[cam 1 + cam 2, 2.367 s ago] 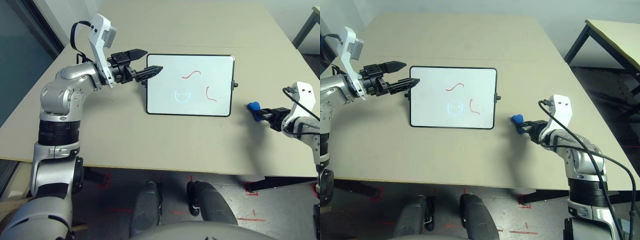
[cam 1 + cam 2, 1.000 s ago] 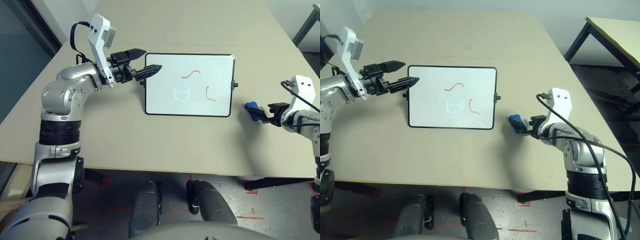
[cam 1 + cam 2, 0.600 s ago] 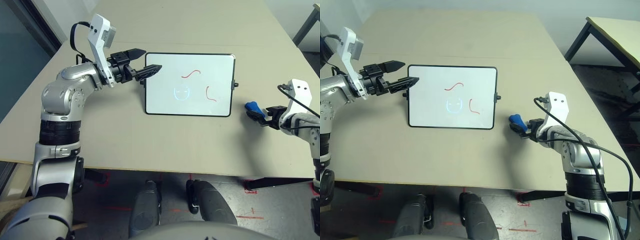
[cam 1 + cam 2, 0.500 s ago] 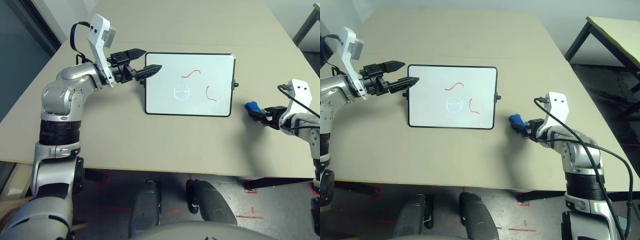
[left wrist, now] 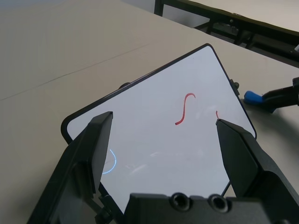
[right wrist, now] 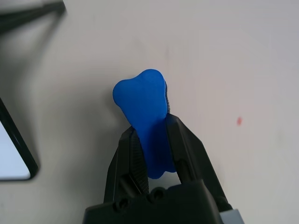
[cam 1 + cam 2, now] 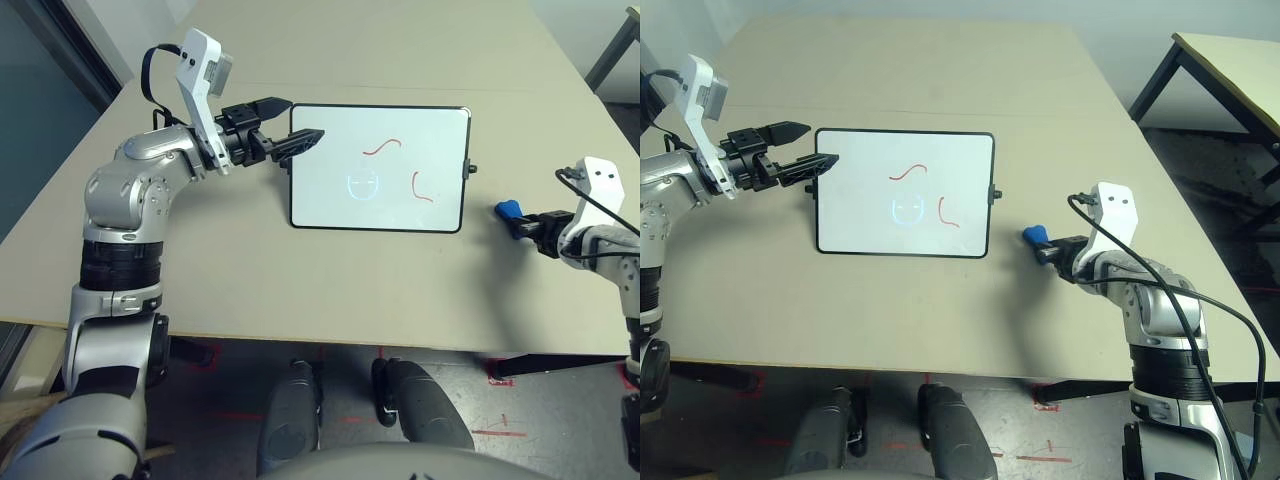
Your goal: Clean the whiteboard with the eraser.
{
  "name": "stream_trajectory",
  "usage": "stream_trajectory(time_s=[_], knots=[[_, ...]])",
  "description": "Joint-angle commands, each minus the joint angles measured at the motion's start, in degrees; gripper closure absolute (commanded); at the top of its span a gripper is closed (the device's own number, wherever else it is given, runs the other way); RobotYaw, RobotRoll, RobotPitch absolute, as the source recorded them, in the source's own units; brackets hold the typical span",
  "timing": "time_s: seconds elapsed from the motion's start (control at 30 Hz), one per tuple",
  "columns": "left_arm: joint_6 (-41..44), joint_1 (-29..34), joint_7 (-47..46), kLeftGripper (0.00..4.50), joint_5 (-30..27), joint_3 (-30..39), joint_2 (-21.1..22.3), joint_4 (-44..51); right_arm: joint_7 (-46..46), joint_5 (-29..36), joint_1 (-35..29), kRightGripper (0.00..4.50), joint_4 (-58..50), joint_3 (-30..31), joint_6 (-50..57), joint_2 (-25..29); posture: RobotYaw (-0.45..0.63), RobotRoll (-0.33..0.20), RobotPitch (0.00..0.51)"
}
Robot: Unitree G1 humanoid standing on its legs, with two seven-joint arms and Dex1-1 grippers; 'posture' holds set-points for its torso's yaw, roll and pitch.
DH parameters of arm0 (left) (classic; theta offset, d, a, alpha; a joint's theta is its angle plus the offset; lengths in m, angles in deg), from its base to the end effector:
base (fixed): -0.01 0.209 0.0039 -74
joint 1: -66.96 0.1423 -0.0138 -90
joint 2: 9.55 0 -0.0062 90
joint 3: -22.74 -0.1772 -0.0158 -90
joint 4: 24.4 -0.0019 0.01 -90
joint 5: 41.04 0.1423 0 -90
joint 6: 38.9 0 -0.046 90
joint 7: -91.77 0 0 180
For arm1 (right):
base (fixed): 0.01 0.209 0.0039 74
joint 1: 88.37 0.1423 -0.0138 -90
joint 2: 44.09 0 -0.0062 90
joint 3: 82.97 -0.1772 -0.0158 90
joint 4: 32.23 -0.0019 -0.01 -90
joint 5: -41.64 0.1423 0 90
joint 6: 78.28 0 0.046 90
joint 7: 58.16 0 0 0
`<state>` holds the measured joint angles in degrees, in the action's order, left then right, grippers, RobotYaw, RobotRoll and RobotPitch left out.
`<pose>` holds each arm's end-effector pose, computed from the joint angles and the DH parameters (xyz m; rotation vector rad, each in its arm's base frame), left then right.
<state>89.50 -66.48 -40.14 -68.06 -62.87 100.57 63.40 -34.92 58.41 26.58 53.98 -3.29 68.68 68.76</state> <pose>0.2929 0.2250 0.2480 0.1571 -0.0207 -0.8643 0.2549 -0.2713 0.1808 -0.1747 0.4488 0.1529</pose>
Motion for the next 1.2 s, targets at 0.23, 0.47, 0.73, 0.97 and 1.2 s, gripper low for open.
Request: stream_trajectory(time_s=[0.23,0.47,0.73,0.97,1.2], knots=[[0.36,0.55,0.8,0.0,0.16,-0.6,0.35,0.37,8.63,-2.83,12.65,3.7,-0.61,6.6,-7.76,7.77,-0.04,0.0,0.159],[0.44,0.17,1.6,0.0,0.49,-1.17,0.58,-0.04,23.96,-6.31,22.04,3.7,0.08,18.12,-14.81,14.0,-0.05,0.0,0.159],[1.07,-0.6,2.26,0.0,0.22,-1.61,0.1,-0.28,36.67,-17.09,29.93,3.7,4.27,31.22,-28.58,13.81,-0.05,0.0,0.152],[1.13,-0.42,2.46,0.0,0.17,-1.85,-0.33,-0.22,40.72,-25.2,33.88,3.7,9.17,36.92,-35.13,8.26,-0.04,0.0,0.147],[1.58,0.06,2.25,0.0,0.06,-1.83,-0.78,0.32,41.97,-30.44,36.32,3.7,15.65,38.28,-38.46,3.16,-0.02,0.0,0.151]])
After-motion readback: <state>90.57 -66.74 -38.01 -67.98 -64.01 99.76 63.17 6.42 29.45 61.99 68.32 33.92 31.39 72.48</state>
